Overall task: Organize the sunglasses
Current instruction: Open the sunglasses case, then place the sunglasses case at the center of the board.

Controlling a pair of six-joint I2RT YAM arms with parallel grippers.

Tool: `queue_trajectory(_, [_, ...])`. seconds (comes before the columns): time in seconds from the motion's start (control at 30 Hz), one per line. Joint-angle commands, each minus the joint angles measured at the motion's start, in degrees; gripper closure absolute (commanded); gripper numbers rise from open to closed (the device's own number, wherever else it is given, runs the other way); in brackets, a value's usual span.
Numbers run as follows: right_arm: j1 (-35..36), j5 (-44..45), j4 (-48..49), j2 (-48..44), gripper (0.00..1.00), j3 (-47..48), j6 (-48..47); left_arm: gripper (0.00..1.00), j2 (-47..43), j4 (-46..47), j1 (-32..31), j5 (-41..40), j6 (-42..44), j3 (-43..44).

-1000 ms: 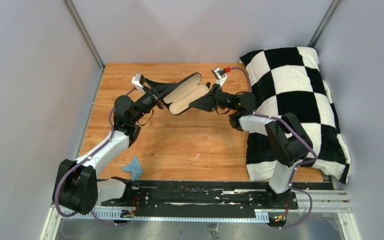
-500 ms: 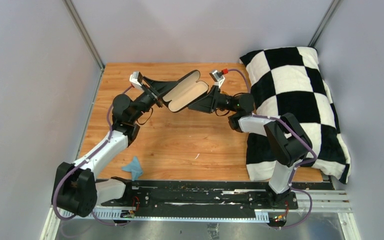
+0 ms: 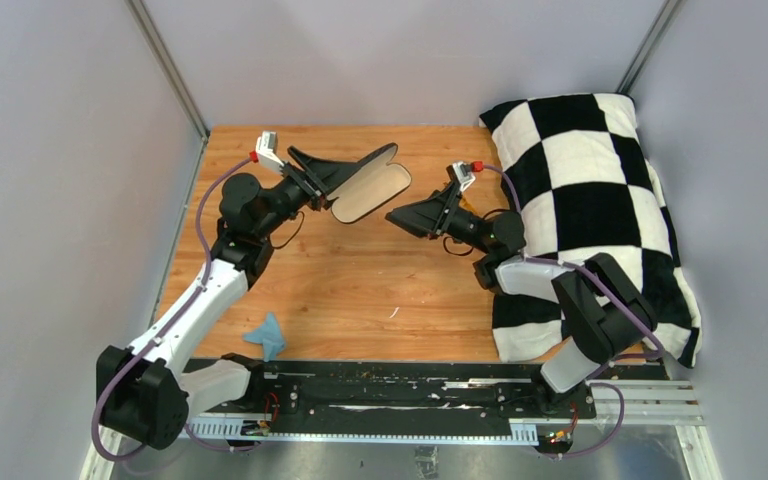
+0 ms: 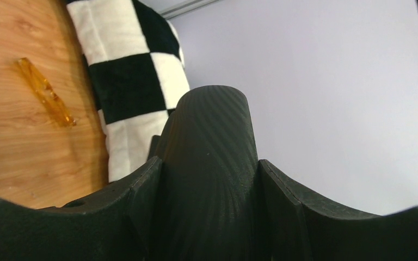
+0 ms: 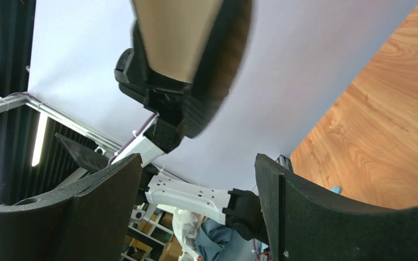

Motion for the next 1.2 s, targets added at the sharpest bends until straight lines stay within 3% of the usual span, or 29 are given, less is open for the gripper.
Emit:
queue_trajectory(0.0, [2.39,4.36,-3.06,-2.12,0.18,1.45,-0.74,1.00,0.97,-1.09,-1.40,-1.57,2.49,-1.09])
queue_trajectory(0.27, [3.93,7.31,-8.16,-0.28,0.15,4.52,-2.74,1.00,0.60,-1.16,-2.32,-2.10,3.99,-1.05])
queue_trajectory(0.43, [3.90,8.39,-11.13,1.09,0.20,6.73,-2.77,1.00,-0.03,-1.16,-2.41,-2.13,4.04,-2.80])
queue_trajectory(0.63, [3.92,9.72,-13.79,1.78,0.44,7.61,-3.03,1.00,-0.81,-1.16,-2.41,-2.22,4.31,-3.99])
queue_trajectory(0.83, [3.93,9.42,-14.00,2.63,0.58,7.73,-2.67,1.00,-1.41,-1.16,-2.41,-2.40,4.49,-4.35])
queue_trajectory(0.93, [3.93,9.39,-13.78,2.90,0.75,7.37,-2.42,1.00,-1.52,-1.16,-2.41,-2.56,4.05,-4.86])
queue_trajectory(1.0, [3.95,9.31,-14.30,3.06,0.95,7.46,-2.33,1.00,-1.15,-1.19,-2.41,-2.15,3.87,-5.06])
queue_trajectory(1.07, [3.95,9.23,-14.87,3.17,1.00,7.60,-2.34,1.00,-0.42,-1.95,-2.41,-1.53,4.06,-5.03])
queue_trajectory(1.1, [3.93,9.30,-15.14,3.13,1.00,7.58,-2.33,0.95,-0.09,-2.64,-2.41,-1.24,4.31,-4.99])
queue_trajectory(1.17, [3.93,9.23,-16.23,2.82,1.00,7.50,-2.69,0.74,0.37,-3.44,-2.41,-1.00,4.73,-5.34])
